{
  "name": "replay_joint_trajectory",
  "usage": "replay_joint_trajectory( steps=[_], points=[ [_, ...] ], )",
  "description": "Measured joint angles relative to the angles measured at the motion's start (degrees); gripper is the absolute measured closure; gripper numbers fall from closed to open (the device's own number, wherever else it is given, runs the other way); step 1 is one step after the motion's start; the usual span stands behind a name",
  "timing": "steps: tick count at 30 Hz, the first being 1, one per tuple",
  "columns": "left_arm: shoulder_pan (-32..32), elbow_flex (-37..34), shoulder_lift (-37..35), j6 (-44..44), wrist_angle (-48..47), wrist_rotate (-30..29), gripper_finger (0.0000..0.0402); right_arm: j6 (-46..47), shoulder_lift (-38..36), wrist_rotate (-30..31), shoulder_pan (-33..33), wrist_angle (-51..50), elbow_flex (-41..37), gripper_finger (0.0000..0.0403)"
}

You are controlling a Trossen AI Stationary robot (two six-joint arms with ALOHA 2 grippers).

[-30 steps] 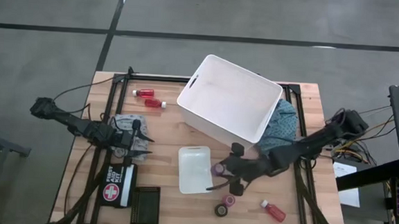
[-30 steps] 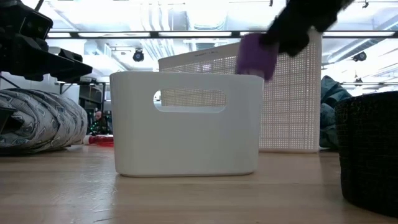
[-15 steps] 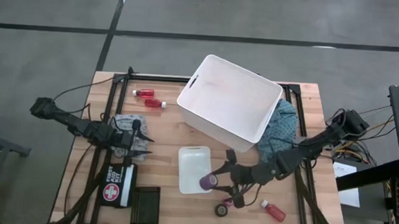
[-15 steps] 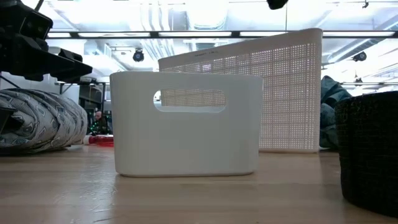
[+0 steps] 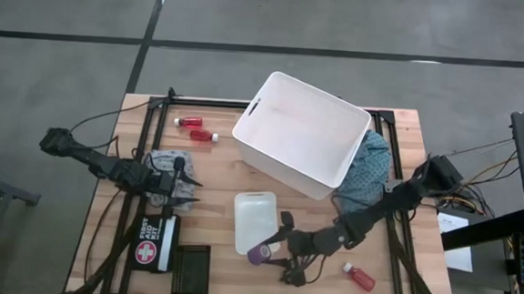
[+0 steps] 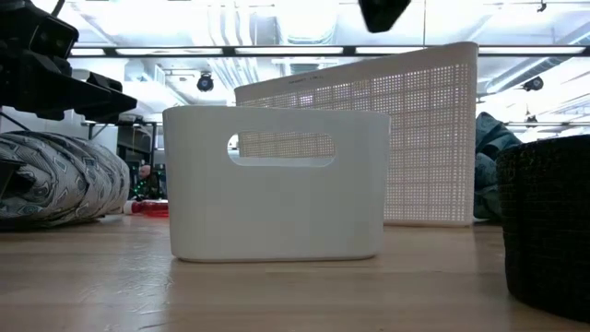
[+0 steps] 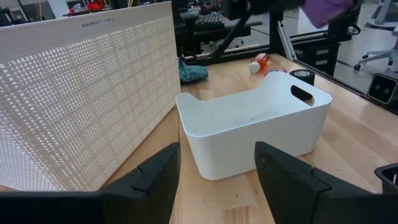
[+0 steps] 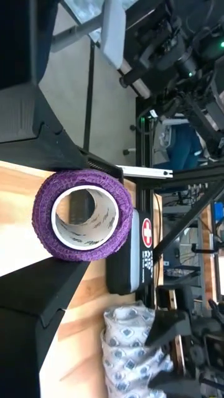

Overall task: Pick & Place Medicine items
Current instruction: Put the violet bandage into the black bin

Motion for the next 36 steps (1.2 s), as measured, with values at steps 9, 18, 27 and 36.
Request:
replay_joint_trajectory(
  steps=[9,18,27,36],
  points=[
    [-0.01,0.01,0.01,0.04,0.0,0.01,0.0193,0.07,11.68,5.0,1.42,-12.19,14.45,0.0193],
    [0.0,0.0,0.62,0.16,0.07,0.01,0.0193,9.43,22.1,6.88,1.49,-38.74,35.66,0.0193],
    [0.0,0.0,1.95,0.15,-0.09,0.07,0.0193,10.02,30.22,8.18,1.64,-47.25,47.88,0.0193],
    [0.0,0.02,2.18,0.11,-0.03,-0.01,0.0193,16.64,36.28,7.95,1.62,-55.31,56.03,0.0193]
  ],
)
